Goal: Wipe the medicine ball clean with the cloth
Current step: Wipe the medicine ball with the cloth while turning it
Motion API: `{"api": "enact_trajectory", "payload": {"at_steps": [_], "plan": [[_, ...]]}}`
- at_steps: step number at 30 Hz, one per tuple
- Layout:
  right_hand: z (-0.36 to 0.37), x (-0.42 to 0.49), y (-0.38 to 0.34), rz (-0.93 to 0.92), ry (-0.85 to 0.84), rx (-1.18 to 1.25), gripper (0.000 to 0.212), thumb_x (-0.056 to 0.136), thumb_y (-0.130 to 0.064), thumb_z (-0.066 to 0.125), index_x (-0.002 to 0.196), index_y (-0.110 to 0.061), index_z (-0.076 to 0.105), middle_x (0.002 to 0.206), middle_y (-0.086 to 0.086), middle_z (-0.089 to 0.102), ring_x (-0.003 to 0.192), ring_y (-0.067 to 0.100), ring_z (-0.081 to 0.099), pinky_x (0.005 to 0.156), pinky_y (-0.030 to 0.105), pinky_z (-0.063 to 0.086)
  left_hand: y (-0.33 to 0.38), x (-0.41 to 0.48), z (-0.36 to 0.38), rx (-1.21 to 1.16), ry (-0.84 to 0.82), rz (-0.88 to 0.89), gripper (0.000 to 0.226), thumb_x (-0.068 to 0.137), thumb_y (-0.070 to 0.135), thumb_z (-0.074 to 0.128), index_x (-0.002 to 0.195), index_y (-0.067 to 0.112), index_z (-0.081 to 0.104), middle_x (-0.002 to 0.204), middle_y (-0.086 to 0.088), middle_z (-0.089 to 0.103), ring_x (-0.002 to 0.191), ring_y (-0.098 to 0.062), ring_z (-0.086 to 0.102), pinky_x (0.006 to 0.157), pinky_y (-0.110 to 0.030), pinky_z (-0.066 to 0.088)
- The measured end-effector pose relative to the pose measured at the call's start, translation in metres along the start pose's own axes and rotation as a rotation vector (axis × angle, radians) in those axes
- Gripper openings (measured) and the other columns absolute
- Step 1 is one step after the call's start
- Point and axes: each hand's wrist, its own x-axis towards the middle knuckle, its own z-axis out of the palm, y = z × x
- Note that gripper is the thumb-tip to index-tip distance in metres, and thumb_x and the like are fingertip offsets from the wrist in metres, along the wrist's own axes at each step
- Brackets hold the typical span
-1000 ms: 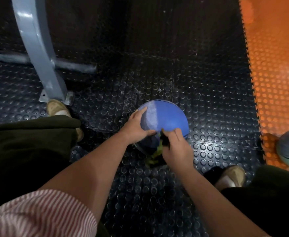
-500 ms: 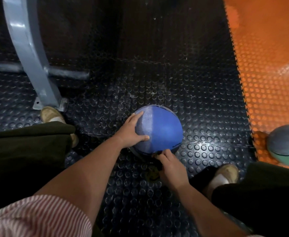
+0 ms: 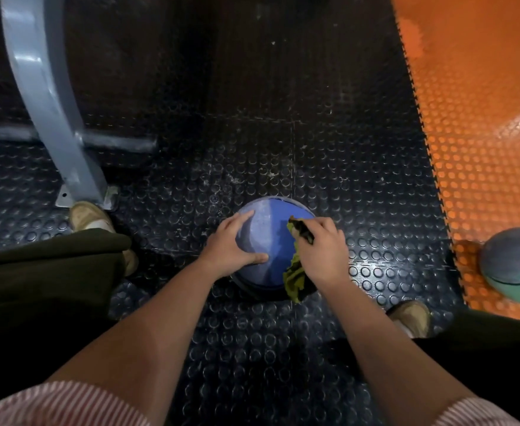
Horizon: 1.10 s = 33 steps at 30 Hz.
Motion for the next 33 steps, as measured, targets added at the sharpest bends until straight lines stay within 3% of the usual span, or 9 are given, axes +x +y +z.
{"api": "enact_trajectory", "payload": {"at_steps": [3, 6, 9, 12, 15, 19, 23, 29, 33], "plan": [[-0.001, 0.005, 0.012, 0.161, 0.026, 0.177, 0.031, 0.092, -0.036, 0.053, 0.121, -0.027, 0.059, 0.123, -0.002, 0.051, 0.110, 0.025, 0.048, 0.098, 0.044, 0.041, 0.010, 0.000, 0.010, -0.032, 0.097, -0.010, 0.057, 0.088, 0.048, 0.064, 0.140, 0.046, 0.039, 0.148, 0.005, 0.026, 0.138, -0.029, 0.019, 0.110, -0.043, 0.024], [-0.006, 0.014, 0.026, 0.340, -0.005, 0.354, 0.043, 0.079, -0.057, 0.050, 0.114, -0.033, 0.059, 0.115, 0.000, 0.059, 0.096, 0.024, 0.060, 0.085, 0.043, 0.050, 0.014, 0.011, 0.022, -0.202, 0.279, -0.046, 0.034, 0.097, 0.043, 0.050, 0.131, 0.037, 0.053, 0.137, -0.001, 0.038, 0.131, -0.026, 0.030, 0.108, -0.036, 0.025], [-0.011, 0.023, 0.040, 0.489, -0.012, 0.421, 0.030, 0.078, -0.049, 0.040, 0.084, -0.025, 0.057, 0.092, 0.007, 0.063, 0.076, 0.024, 0.057, 0.071, 0.037, 0.045, 0.009, 0.028, 0.031, -0.380, 0.375, -0.248, 0.033, 0.099, 0.043, 0.044, 0.126, 0.028, 0.056, 0.133, -0.002, 0.044, 0.126, -0.027, 0.042, 0.108, -0.042, 0.036], [-0.012, 0.034, 0.056, 0.563, 0.029, 0.481, 0.028, 0.092, -0.039, 0.041, 0.077, -0.020, 0.055, 0.075, 0.003, 0.058, 0.069, 0.020, 0.052, 0.069, 0.036, 0.039, -0.001, 0.043, 0.040, -0.552, 0.254, -0.469, 0.057, 0.095, 0.062, 0.039, 0.139, 0.026, 0.046, 0.148, -0.007, 0.037, 0.132, -0.029, 0.040, 0.109, -0.046, 0.035], [-0.013, 0.045, 0.073, 0.633, 0.016, 0.530, 0.036, 0.093, -0.050, 0.046, 0.092, -0.017, 0.059, 0.082, 0.002, 0.059, 0.078, 0.020, 0.054, 0.074, 0.035, 0.040, -0.003, 0.052, 0.048, -0.792, 0.075, -0.594, 0.083, 0.085, 0.081, 0.029, 0.150, 0.029, 0.033, 0.154, -0.004, 0.035, 0.139, -0.029, 0.035, 0.113, -0.051, 0.031], [-0.023, 0.054, 0.092, 0.730, -0.123, 0.499, 0.052, 0.092, -0.055, 0.044, 0.102, -0.006, 0.055, 0.088, 0.008, 0.055, 0.080, 0.023, 0.051, 0.075, 0.034, 0.036, -0.002, 0.069, 0.053, -0.848, -0.024, -0.645, 0.077, 0.087, 0.078, 0.027, 0.132, 0.023, 0.056, 0.141, -0.010, 0.051, 0.131, -0.034, 0.044, 0.111, -0.056, 0.031], [-0.028, 0.061, 0.101, 0.745, -0.262, 0.510, 0.076, 0.070, -0.071, 0.041, 0.120, -0.017, 0.061, 0.124, 0.010, 0.059, 0.112, 0.027, 0.054, 0.098, 0.042, 0.040, 0.005, 0.081, 0.061, -0.900, -0.119, -0.645, 0.073, 0.083, 0.083, 0.026, 0.099, 0.027, 0.070, 0.122, -0.012, 0.064, 0.116, -0.038, 0.056, 0.106, -0.060, 0.036], [-0.015, 0.062, 0.129, 0.811, -0.220, 0.557, 0.083, 0.053, -0.076, 0.050, 0.113, -0.022, 0.065, 0.125, 0.012, 0.060, 0.112, 0.033, 0.057, 0.100, 0.052, 0.042, 0.012, 0.075, 0.067, -0.879, -0.112, -0.610, 0.053, 0.093, 0.067, 0.034, 0.090, 0.026, 0.068, 0.090, -0.003, 0.065, 0.083, -0.023, 0.058, 0.082, -0.039, 0.044], [0.000, 0.059, 0.125, 0.830, -0.247, 0.595, 0.083, 0.053, -0.076, 0.054, 0.114, -0.021, 0.065, 0.124, 0.013, 0.060, 0.111, 0.034, 0.056, 0.100, 0.054, 0.041, 0.005, 0.067, 0.059, -0.872, -0.082, -0.568, 0.055, 0.094, 0.066, 0.034, 0.099, 0.025, 0.071, 0.091, -0.002, 0.068, 0.085, -0.021, 0.061, 0.071, -0.032, 0.044]]}}
